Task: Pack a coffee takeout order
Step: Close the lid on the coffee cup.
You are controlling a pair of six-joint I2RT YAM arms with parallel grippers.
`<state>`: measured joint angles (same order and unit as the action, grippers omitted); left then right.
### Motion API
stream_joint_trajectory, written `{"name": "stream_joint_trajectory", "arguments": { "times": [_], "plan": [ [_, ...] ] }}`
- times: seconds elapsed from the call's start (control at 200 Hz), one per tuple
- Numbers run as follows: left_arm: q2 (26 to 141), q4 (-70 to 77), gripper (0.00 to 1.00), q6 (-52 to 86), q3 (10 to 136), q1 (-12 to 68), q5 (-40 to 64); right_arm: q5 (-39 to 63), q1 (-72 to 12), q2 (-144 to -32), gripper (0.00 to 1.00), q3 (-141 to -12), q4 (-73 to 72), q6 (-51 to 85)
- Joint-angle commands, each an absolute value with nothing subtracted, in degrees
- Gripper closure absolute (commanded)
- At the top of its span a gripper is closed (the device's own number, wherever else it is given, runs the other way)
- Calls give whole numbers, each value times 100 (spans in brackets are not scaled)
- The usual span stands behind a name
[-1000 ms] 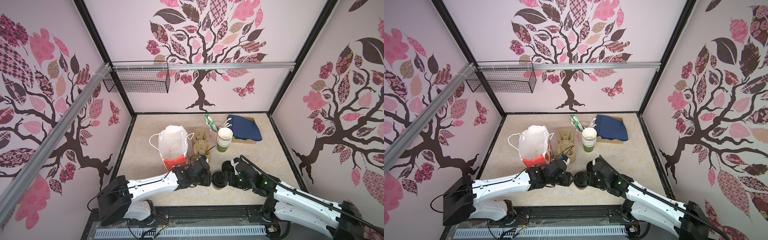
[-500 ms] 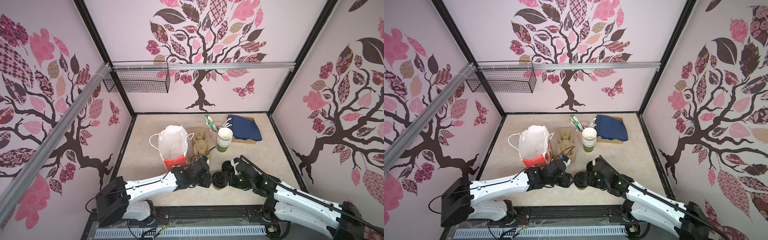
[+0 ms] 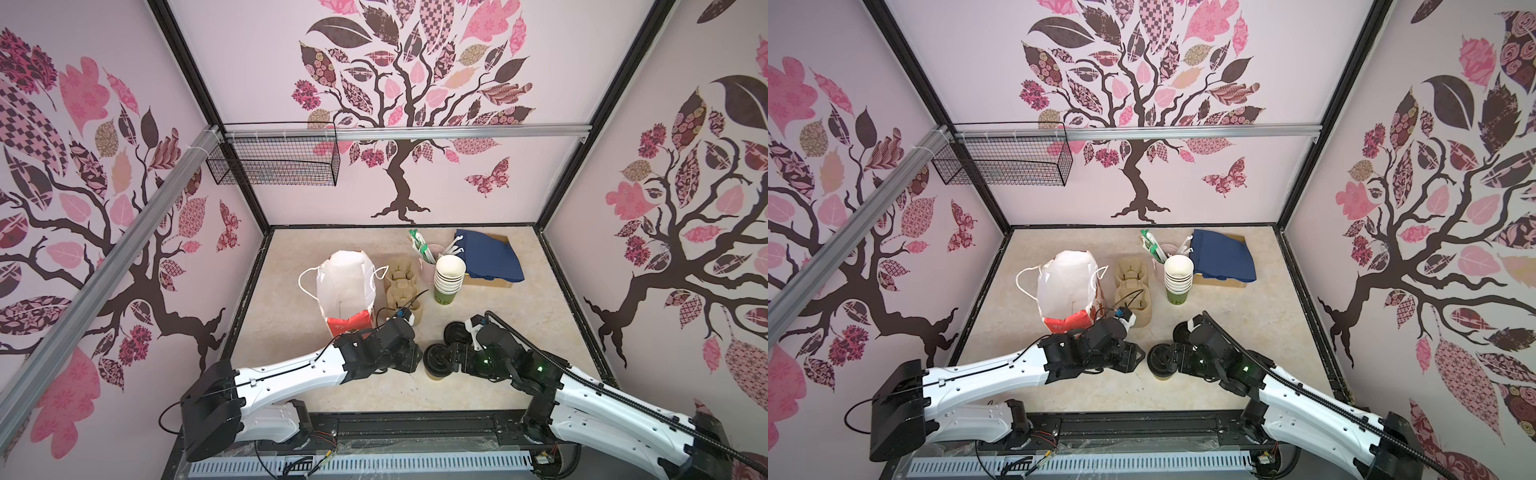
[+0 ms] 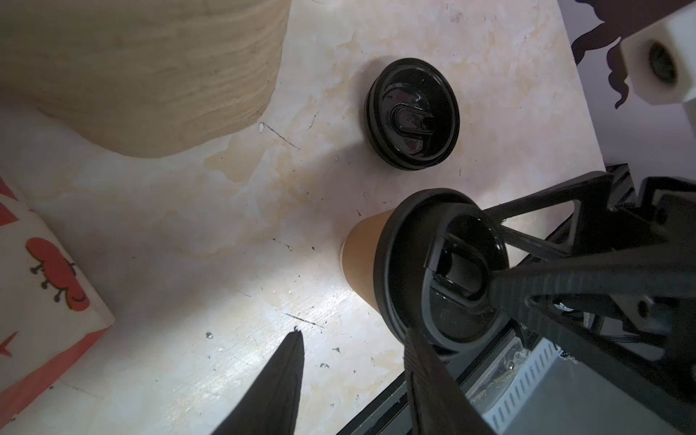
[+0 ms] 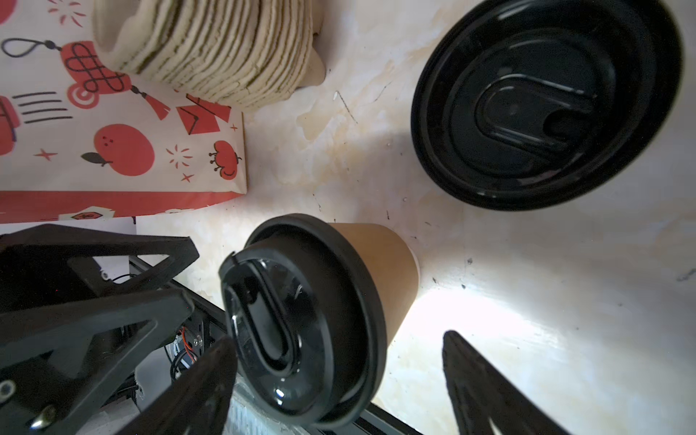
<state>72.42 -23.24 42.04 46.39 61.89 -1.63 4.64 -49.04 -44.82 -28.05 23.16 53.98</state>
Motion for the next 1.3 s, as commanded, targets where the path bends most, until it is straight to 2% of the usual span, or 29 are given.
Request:
{"name": "stream_joint_trajectory", "arguments": {
  "times": [0.0, 0.19, 0.295, 0.44, 0.68, 0.935, 1.291],
  "plan": [
    [7115, -2219, 52, 4139, 4893, 6170, -245, -1, -4911, -4278, 14, -3162, 2913, 5352],
    [7225, -1902, 36, 4034, 4885, 6170, 117, -815, -4905, -3817, 16, -3234, 4062, 5495],
    [7396, -1799, 29, 4018, 4896, 6161, 272, -571, -4904, -3620, 16, -3025, 4184, 5611],
    [7639, -1723, 27, 3966, 5010, 6148, 426, -46, -4904, -3475, 17, -2768, 4177, 5715],
    [7927, -1630, 28, 3913, 5039, 6126, 534, 761, -4904, -3624, 17, -2569, 3571, 5554],
    [8085, -1826, 36, 3955, 5032, 6117, 471, 761, -4904, -3875, 17, -2506, 3262, 5541],
    [8256, -2135, 41, 3956, 5159, 6108, 412, 516, -4908, -4065, 17, -2400, 3360, 5581]
  ]
}}
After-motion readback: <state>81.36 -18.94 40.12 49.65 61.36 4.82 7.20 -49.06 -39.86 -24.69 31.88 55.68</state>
